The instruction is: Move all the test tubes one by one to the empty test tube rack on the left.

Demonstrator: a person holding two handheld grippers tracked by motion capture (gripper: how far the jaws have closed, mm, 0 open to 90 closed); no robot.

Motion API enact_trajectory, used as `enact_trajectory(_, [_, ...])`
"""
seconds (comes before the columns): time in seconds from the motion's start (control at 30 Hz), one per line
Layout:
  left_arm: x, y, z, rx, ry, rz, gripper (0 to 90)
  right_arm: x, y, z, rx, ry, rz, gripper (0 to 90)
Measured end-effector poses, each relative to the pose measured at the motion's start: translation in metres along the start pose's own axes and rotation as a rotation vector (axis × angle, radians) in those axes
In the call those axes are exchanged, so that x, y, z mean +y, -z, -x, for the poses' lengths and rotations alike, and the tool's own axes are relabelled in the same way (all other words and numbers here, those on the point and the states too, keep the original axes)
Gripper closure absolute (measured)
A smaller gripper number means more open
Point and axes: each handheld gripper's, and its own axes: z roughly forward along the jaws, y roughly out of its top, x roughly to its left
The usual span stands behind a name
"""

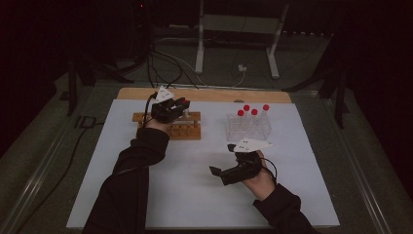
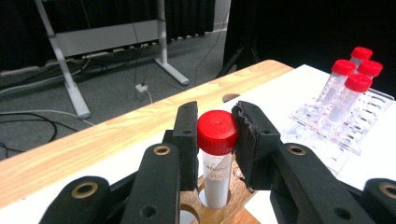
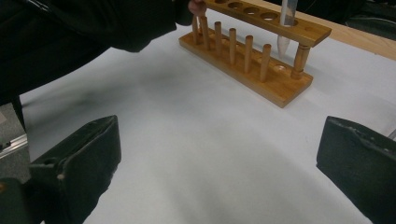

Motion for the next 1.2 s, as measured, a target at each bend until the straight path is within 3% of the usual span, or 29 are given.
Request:
enact_trajectory(0.33, [-0.010,-0.009,0.004,0.008,-0.021,-0.038,71.9,0.000,0.001,0.000,0.004,0.004,-0.001,0.0])
enact_trajectory(0.43, [-0.012,-0.008,0.003,0.009,0.000,-0.026,71.8,0.000,0.001,0.000,0.006,0.005,0.000,0.0])
enact_trajectory(0.53, [-0.012,-0.008,0.004,0.011,-0.017,-0.029,71.8,0.000,0.001,0.000,0.010,0.002,0.002,0.0])
enact_trajectory(0.7, [-0.014,-0.008,0.003,0.014,-0.006,-0.013,71.7,0.001,0.002,-0.001,0.007,0.001,0.013,0.0])
enact_trajectory(0.77, [-0.016,-0.008,0.003,0.039,-0.006,-0.007,71.7,0.001,0.003,0.000,0.008,-0.003,0.018,0.0])
enact_trajectory(0.93, [-0.015,-0.009,0.002,0.022,0.001,-0.015,71.6,0.001,0.003,0.001,0.015,-0.005,0.020,0.0])
enact_trajectory(1.13, [-0.015,-0.009,0.001,-0.002,0.008,-0.028,70.1,0.000,0.003,0.000,-0.008,0.008,0.023,0.0])
enact_trajectory(1.2, [-0.015,-0.008,0.002,0.004,0.007,-0.035,63.1,0.001,0.004,0.000,-0.022,0.010,0.031,0.0])
